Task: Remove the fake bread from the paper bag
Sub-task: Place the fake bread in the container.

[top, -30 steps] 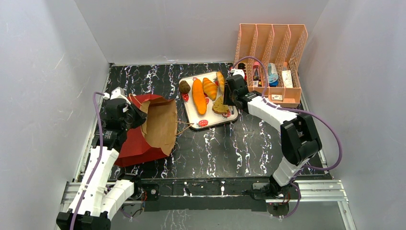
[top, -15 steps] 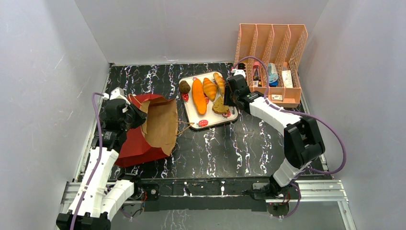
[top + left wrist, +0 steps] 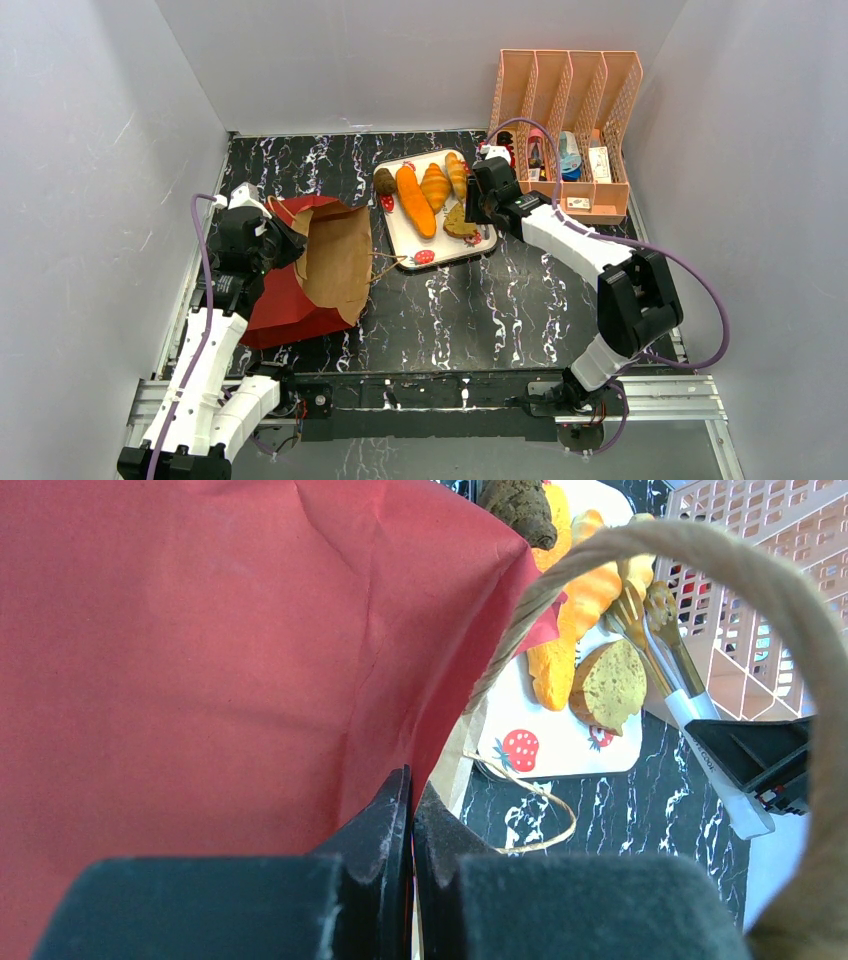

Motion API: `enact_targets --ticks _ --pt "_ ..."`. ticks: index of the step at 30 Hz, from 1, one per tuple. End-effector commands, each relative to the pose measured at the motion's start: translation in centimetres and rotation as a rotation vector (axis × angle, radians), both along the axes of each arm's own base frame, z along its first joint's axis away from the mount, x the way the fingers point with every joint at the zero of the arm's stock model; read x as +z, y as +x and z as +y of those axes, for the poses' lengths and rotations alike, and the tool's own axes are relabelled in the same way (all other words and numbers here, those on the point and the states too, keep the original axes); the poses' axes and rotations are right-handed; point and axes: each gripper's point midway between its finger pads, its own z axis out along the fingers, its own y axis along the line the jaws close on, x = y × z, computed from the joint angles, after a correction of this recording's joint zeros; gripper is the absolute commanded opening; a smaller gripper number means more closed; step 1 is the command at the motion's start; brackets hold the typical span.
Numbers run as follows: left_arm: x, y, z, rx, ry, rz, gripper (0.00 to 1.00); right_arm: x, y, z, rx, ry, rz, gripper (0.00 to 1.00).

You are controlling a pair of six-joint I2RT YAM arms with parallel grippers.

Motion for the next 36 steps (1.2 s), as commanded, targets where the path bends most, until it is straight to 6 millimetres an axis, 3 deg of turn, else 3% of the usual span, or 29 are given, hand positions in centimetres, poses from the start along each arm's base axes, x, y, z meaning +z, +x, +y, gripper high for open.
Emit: enact_targets --ticks 1,36 --pt "1.8 0.3 -0.5 -0.016 -0.025 -0.051 0.0 5.2 0.8 1.3 0.009 0.082 -0.122 0.35" --pt "2.0 -1.1 -0.3 -0.024 -0.022 -0.065 0.0 8.9 -2.3 2.9 0.037 0.117 -0.145 0.35"
